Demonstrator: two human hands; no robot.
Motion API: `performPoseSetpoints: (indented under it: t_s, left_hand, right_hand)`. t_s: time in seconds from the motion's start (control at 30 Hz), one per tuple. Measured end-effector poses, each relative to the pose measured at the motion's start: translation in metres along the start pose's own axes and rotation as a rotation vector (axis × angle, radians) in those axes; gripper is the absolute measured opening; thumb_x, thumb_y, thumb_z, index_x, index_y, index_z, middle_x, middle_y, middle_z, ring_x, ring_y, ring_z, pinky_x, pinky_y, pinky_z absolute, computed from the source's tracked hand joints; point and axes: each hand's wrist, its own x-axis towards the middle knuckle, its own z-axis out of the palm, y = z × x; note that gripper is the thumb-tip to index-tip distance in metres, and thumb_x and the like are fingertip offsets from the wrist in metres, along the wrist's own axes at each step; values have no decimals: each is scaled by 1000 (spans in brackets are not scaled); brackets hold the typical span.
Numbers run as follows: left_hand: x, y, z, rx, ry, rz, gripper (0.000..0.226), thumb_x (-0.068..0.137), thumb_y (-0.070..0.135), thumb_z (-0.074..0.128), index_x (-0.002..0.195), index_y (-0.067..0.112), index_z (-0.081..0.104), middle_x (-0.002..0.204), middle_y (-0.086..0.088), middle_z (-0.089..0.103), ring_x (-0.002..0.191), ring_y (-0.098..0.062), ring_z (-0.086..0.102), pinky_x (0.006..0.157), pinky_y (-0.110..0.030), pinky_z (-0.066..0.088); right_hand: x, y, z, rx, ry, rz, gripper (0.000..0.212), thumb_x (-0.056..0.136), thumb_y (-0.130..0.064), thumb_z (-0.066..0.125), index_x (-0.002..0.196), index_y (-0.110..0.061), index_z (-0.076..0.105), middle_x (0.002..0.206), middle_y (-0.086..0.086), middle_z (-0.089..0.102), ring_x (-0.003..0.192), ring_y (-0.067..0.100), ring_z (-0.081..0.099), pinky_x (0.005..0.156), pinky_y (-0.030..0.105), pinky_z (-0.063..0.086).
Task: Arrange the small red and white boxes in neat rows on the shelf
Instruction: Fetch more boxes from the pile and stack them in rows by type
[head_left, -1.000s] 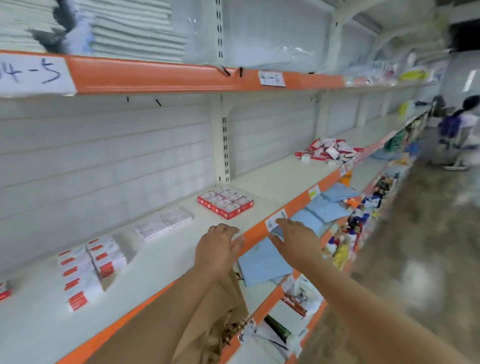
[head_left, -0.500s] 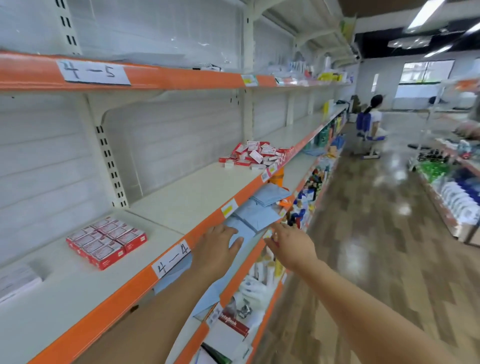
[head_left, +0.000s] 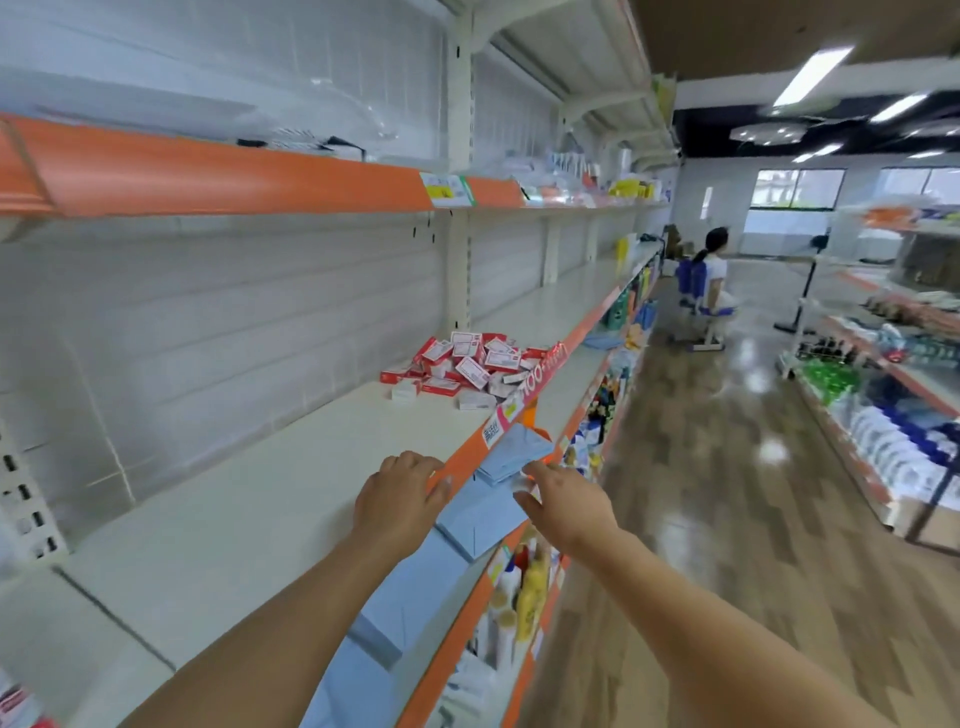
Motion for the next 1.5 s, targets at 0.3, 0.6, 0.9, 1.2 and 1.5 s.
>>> performPoseSetpoints:
  t_s: [0.3,0.6,0.9,1.2,1.5]
  left_hand:
    - [100,-2,43,20,45,-126,39,98,42,37,131,26,51,134,4,50,123,-16,42,97,-33,38]
    - [160,-13,64,111,90,-350,41,98,40,41,136,26,46,139,4,46,124,-14,43,97,-29,40]
    - [217,-42,75,176,68,-501,49,98,30,46,144,25,33,149,-1,31,133,-19,36,103,-32,40]
    - [271,-61,96,246,9,-500,58,99,38,40,150,27,15,157,-5,19,142,-27,23,113,-41,25]
    - [283,-71,104,225,51,-477,42,97,27,46,138,27,39,143,-3,40,126,-23,42,102,-36,37]
  right_hand:
    - [132,45,25,65,20,-127,38,99,-35,42,131,-15,49,123,8,57,112,26,52,86,36,48]
    - [246,58,46,54,-58,-410,37,98,-26,41,132,-15,49,132,7,54,120,25,49,96,33,42]
    - [298,39,64,-187,-166,-471,29,95,-22,46,120,-12,56,118,7,61,108,25,58,86,33,44]
    - [323,36,74,-115,-192,-505,26,90,-15,48,114,-13,57,112,6,60,103,25,57,89,35,40]
    - [321,36,92,105,-177,-447,45,89,-17,47,134,-21,45,128,4,48,122,27,41,97,40,40]
